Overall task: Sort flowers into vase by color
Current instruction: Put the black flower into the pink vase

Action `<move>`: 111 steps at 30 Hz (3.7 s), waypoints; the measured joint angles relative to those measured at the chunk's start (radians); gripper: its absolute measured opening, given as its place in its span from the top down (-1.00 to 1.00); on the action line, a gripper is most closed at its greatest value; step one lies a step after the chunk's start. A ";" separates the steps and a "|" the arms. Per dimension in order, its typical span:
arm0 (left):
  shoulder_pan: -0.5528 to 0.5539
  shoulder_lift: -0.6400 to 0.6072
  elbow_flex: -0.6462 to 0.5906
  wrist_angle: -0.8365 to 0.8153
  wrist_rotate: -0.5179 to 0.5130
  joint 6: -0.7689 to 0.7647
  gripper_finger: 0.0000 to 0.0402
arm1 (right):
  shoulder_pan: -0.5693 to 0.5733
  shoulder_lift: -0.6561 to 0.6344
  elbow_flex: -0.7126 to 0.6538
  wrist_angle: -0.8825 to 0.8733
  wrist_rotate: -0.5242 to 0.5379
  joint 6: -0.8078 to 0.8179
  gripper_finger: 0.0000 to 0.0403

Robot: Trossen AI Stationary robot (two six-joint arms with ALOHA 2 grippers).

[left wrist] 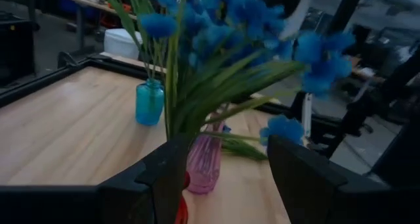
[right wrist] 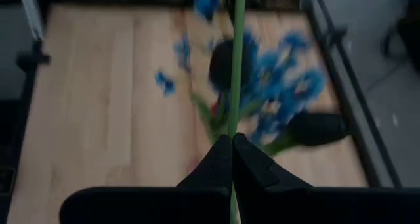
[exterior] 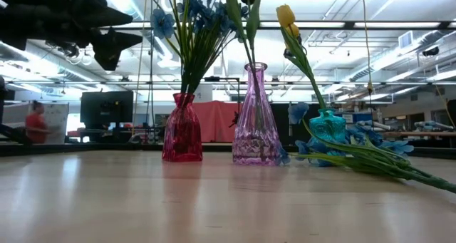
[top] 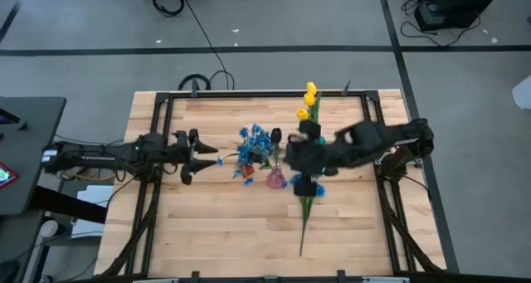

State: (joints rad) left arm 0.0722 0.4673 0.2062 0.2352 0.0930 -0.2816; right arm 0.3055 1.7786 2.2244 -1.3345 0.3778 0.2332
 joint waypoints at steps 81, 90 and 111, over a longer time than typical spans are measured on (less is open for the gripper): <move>-0.721 1.568 1.031 -0.332 -1.250 0.720 0.86 | -0.012 0.003 -1.111 1.252 -0.624 0.650 0.91; -0.721 1.568 1.030 -0.333 -1.224 0.718 0.96 | -0.015 0.003 -1.111 1.252 -0.582 0.636 0.61; -0.721 1.568 1.018 -0.323 -1.125 0.634 0.97 | -0.052 -0.336 -1.111 0.943 -0.447 0.532 -0.02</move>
State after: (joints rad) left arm -0.6487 2.0350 1.2243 -0.0880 -1.0321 0.3524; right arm 0.2538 1.4427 1.1133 -0.3918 -0.0697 0.7649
